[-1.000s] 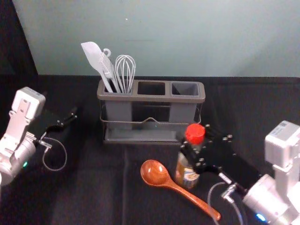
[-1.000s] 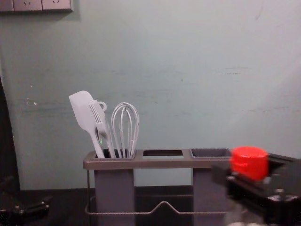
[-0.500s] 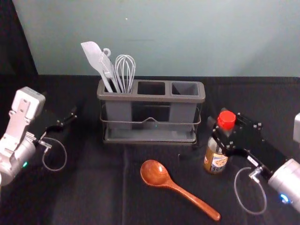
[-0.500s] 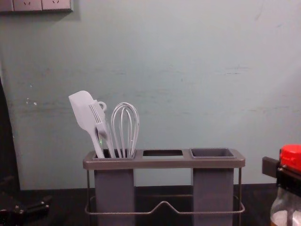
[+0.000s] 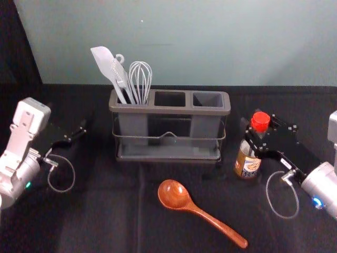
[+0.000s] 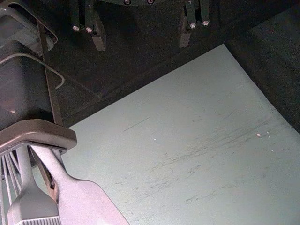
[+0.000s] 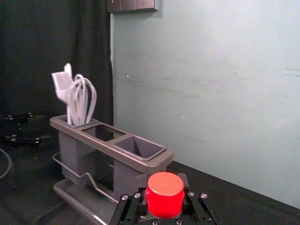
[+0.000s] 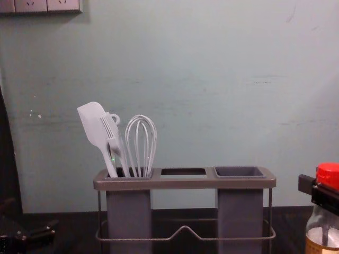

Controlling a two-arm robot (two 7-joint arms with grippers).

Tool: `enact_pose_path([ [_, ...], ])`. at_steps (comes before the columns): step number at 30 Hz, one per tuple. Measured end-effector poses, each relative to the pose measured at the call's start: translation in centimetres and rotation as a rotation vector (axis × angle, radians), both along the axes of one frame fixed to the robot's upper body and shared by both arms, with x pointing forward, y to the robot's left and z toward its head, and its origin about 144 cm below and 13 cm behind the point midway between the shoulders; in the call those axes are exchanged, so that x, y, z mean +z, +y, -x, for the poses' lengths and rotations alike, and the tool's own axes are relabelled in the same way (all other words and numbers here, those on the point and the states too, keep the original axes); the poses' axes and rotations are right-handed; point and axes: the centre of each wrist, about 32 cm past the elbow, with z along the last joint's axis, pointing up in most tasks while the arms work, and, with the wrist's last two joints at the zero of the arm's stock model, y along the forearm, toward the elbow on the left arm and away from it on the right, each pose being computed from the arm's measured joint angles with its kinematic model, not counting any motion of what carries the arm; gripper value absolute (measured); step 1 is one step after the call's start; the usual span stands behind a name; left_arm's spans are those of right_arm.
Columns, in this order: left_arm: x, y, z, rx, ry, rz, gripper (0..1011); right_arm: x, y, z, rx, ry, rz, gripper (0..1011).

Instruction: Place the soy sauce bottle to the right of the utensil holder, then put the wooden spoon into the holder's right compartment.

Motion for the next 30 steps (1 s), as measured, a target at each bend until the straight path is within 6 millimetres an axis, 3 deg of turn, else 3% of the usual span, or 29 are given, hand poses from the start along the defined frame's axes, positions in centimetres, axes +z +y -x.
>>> enact_pose_path([
  [15, 0.0, 0.0, 0.0, 0.0, 0.0, 0.0, 1000, -0.5, -0.3, -4.0, -0.002, 0.003, -0.018, 380],
  [30, 0.0, 0.0, 0.0, 0.0, 0.0, 0.0, 1000, -0.9, -0.4, -6.0, -0.005, 0.016, -0.021, 380],
])
